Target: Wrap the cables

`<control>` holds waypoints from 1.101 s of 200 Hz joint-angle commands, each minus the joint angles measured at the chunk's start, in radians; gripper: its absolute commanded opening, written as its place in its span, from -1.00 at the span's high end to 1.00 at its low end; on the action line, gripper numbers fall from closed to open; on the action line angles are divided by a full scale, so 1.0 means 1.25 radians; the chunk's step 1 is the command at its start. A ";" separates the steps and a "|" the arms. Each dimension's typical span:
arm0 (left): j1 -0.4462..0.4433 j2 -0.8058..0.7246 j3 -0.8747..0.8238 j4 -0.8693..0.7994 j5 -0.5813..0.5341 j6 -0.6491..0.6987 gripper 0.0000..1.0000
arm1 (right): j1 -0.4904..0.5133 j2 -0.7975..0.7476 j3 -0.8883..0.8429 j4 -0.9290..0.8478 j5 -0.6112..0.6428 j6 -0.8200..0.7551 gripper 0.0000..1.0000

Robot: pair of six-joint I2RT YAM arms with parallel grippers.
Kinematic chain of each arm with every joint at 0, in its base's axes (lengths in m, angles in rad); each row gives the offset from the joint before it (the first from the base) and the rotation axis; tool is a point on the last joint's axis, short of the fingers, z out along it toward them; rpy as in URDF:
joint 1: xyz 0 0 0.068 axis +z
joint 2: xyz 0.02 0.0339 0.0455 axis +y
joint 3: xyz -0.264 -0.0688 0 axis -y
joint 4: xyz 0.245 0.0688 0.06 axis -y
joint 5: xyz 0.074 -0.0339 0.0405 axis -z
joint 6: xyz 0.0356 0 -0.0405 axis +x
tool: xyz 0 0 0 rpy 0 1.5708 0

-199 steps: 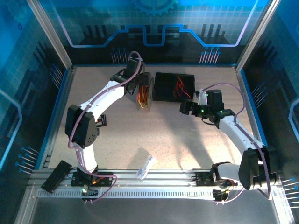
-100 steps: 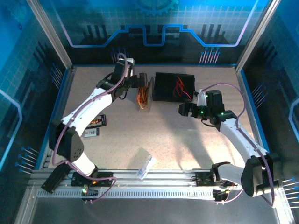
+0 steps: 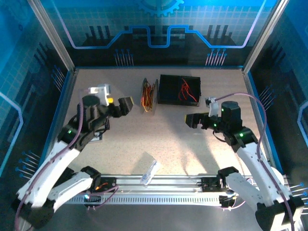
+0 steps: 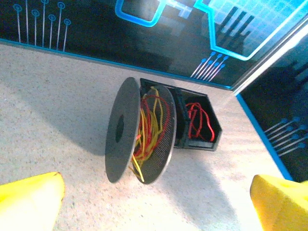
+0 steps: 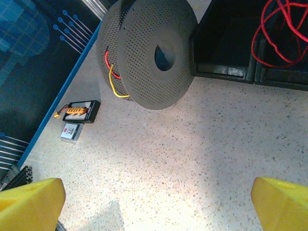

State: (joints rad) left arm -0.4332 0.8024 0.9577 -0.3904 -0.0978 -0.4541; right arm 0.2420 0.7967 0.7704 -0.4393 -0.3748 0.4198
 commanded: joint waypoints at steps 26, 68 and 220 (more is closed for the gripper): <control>-0.009 -0.138 -0.142 0.017 0.118 -0.121 -0.99 | 0.013 -0.007 0.016 -0.072 0.029 -0.005 -1.00; -0.011 -0.136 -0.241 0.055 0.070 -0.102 -0.99 | 0.010 0.190 0.159 -0.105 0.094 -0.078 -0.80; -0.011 -0.064 -0.325 0.182 0.002 -0.065 -0.99 | -0.003 0.877 0.705 -0.233 0.335 -0.276 0.20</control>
State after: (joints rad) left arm -0.4416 0.7227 0.5636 -0.1947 -0.0673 -0.5694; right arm 0.2405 1.8236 1.5726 -0.6659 -0.0261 0.1368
